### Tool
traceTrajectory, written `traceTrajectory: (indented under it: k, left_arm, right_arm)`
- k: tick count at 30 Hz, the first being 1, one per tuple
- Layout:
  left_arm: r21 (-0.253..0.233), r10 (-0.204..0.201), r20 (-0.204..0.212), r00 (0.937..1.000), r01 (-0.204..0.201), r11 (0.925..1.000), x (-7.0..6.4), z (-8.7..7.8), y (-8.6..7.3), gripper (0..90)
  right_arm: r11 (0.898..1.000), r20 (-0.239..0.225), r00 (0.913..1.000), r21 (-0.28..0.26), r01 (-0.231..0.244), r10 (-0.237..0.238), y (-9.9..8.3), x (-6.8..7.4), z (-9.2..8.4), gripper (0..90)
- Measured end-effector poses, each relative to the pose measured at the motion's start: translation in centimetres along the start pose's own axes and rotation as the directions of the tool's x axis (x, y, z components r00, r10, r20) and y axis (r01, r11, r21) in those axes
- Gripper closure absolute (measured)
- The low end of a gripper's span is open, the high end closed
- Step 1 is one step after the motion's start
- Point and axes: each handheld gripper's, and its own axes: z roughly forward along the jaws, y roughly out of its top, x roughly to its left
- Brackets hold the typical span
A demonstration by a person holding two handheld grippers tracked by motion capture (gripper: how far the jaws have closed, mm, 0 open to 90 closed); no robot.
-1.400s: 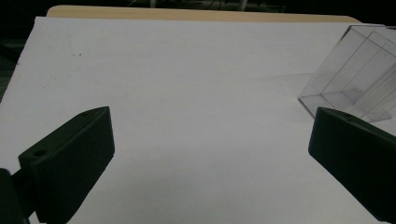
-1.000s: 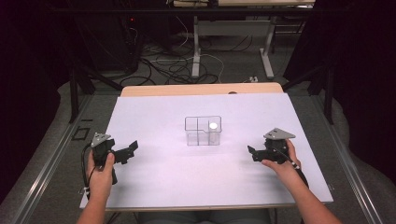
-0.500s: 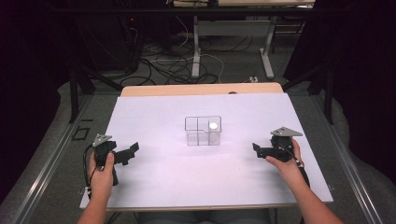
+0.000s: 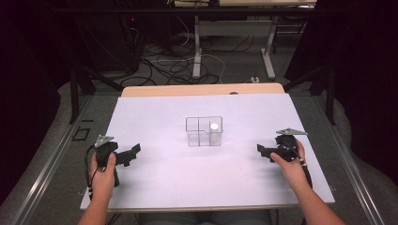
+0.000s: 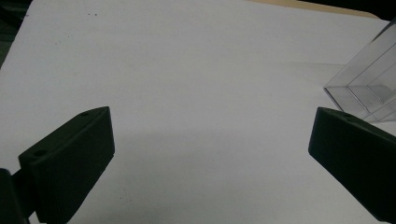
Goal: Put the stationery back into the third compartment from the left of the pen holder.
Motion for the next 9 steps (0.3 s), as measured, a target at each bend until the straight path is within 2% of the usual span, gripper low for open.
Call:
traceTrajectory:
  k: [1,9]
  left_arm:
    - [0.002,0.002,-0.001,1.0000,-0.002,1.0000,-0.01,0.02,-0.01,0.2]
    - [0.002,0.007,0.006,1.0000,-0.007,1.0000,-0.20,0.28,-0.03,0.2]
  right_arm:
    - [1.000,-0.003,0.9999,0.011,-0.012,0.012,-0.04,-0.04,0.02,3.8]
    - [1.000,-0.006,0.9999,0.023,-0.012,0.012,-0.04,-0.19,0.10,3.3]
